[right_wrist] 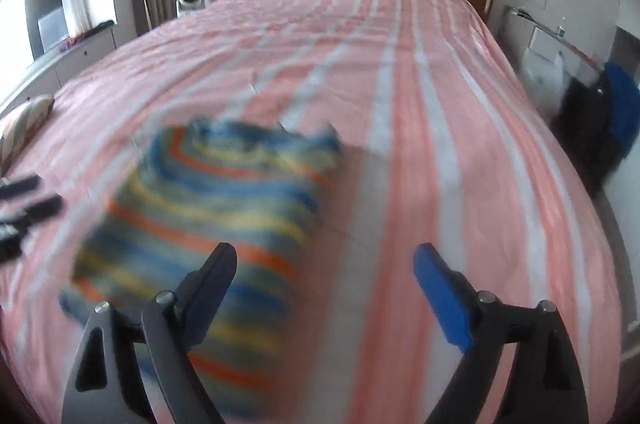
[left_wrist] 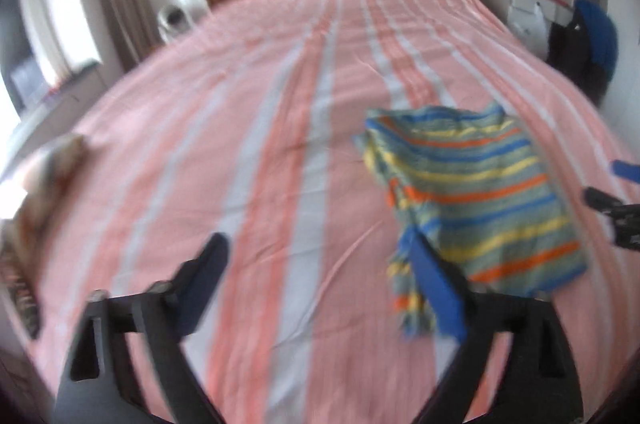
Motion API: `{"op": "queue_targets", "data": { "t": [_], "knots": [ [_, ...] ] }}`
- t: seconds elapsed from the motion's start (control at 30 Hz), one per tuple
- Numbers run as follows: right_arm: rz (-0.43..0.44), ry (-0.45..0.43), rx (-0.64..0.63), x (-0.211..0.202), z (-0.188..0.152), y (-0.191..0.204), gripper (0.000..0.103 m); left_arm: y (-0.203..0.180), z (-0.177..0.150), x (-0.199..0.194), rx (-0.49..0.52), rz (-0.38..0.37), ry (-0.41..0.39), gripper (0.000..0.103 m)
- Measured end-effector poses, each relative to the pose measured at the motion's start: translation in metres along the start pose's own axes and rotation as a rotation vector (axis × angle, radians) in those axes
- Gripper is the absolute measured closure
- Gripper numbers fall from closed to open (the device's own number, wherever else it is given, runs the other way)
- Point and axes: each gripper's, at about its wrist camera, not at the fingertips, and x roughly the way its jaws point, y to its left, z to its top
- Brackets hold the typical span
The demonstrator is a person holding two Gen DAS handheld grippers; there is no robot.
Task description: Fold small clothes
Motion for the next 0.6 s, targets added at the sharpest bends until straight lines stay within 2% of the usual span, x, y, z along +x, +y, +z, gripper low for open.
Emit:
{"op": "queue_targets", "data": {
  "t": [0.07,0.13,0.2,0.3,0.37,0.5,0.6],
  "knots": [
    [-0.006,0.005,-0.022,-0.017,-0.012,-0.008,0.014,-0.002,-0.009,-0.028,0.021,0.054,-0.064,0.001],
    [-0.007,-0.017,-0.045,-0.045,-0.022,-0.012,0.014,-0.006,-0.009,-0.049,0.019,0.08,-0.075,0.001],
    [-0.009,-0.056,-0.049,-0.073,-0.03,-0.016,0.012,-0.006,-0.012,-0.077,-0.025,0.055,-0.088,0.001],
    [0.009,-0.156,0.003,-0.122,-0.043,-0.019,0.003,-0.01,-0.017,-0.108,-0.083,0.043,-0.1,0.0],
    [0.049,-0.21,0.046,-0.151,-0.051,-0.019,0.0,-0.014,-0.025,-0.127,-0.1,0.038,-0.112,0.0],
    [0.112,-0.213,0.07,-0.177,-0.064,-0.008,0.0,-0.027,-0.033,-0.143,-0.073,0.048,-0.063,0.0],
    [0.142,-0.161,0.082,-0.18,-0.074,0.003,0.0,-0.033,-0.04,-0.147,-0.06,0.02,-0.011,0.0]
  ]
}}
